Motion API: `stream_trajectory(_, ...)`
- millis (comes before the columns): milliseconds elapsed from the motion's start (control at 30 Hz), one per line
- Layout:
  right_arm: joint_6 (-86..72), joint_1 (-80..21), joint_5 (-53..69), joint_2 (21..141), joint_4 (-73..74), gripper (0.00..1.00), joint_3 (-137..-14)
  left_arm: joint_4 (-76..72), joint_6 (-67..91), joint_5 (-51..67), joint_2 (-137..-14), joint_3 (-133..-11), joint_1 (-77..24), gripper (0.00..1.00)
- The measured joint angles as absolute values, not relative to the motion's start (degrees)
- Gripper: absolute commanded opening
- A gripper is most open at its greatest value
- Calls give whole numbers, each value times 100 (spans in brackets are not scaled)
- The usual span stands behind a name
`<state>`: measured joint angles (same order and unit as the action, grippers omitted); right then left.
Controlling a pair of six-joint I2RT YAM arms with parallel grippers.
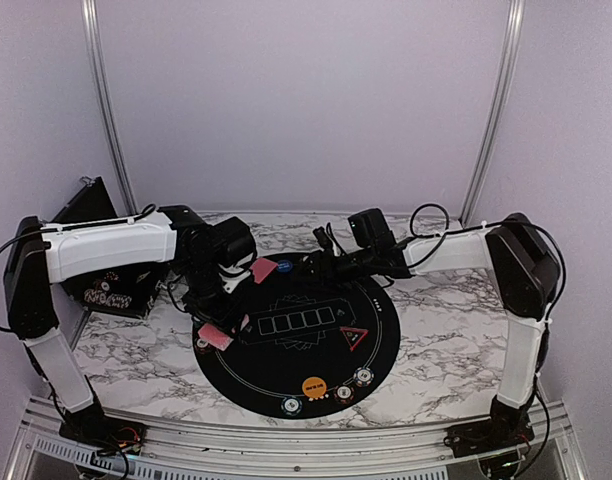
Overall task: Distribute texas hold em gaming equipment
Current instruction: Distribute the poker card in the small blind area, then pick up the poker card from the face-down deck piles.
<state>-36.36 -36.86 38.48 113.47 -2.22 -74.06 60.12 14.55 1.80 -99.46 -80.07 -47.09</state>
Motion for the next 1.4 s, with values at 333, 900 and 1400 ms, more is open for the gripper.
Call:
stream_trajectory(333, -4051, -3760, 4392, 10678, -875, 80, -6390, 6031, 1433, 172, -10381, -8562, -5048, 52)
stream_trajectory(900, -4698, -4086, 4696, 10663, -1682, 80, -6121, 6180, 1385, 169, -10770, -9201, -5349, 52)
stream_trajectory(1400, -5194, -4390, 4901, 11225, -2241, 79, -6226, 6219, 1385, 150, -10772, -9308, -5391, 52)
